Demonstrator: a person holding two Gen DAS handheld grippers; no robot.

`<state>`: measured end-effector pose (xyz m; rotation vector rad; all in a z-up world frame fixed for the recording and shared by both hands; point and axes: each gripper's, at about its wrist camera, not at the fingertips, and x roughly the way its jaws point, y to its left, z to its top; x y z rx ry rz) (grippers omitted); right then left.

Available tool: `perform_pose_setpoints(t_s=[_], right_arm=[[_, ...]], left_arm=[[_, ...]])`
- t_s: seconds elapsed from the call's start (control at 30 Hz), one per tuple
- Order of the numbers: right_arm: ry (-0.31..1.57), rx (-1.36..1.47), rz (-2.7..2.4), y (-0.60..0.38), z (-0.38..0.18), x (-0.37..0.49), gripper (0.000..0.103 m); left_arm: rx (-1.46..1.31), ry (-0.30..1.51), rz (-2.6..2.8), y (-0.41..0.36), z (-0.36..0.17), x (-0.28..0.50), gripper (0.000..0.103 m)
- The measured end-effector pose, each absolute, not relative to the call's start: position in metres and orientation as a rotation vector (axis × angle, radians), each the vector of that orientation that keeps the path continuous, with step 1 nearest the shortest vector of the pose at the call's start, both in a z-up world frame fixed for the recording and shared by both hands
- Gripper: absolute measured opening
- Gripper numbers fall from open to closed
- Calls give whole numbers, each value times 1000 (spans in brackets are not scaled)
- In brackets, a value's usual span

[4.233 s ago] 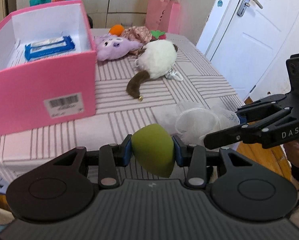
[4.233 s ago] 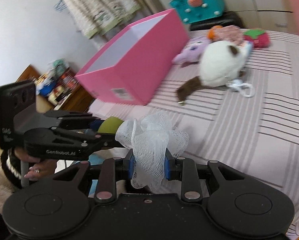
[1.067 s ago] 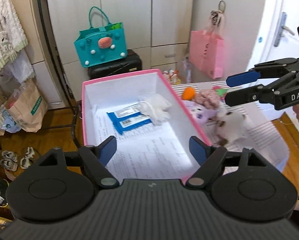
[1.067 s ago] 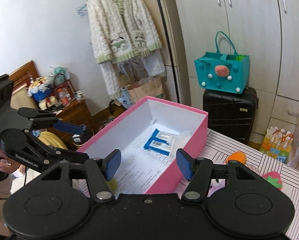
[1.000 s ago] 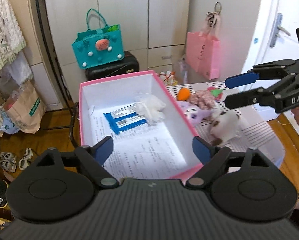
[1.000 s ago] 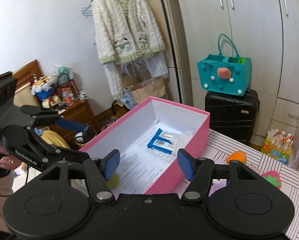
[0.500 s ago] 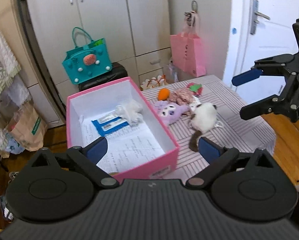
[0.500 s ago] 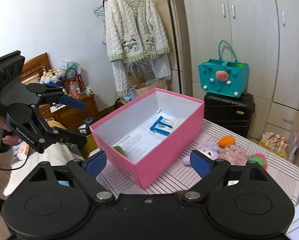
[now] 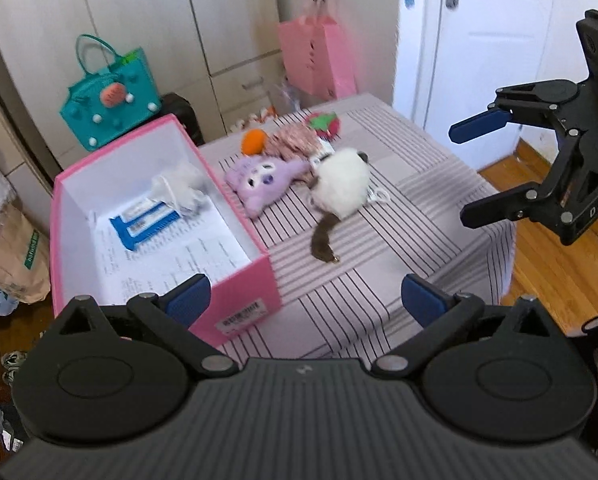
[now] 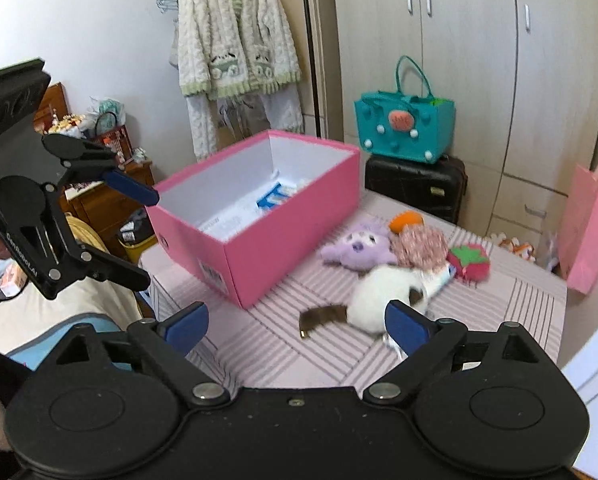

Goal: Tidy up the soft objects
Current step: 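Withdraw both open tools from the pink box toward the table, then move the left tool to the white plush cat and grasp it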

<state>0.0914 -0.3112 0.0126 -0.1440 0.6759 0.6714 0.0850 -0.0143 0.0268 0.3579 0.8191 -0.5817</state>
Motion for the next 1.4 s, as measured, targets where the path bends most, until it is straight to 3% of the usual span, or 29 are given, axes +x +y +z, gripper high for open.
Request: perform_pose_setpoints(t_s=[0.7, 1.4], right_arm=[[641, -136, 617, -363, -83, 119, 97], [682, -83, 599, -338, -119, 181, 96]], left_arm=[[459, 764, -725, -82, -6, 109, 103], [170, 682, -687, -119, -61, 189, 96]])
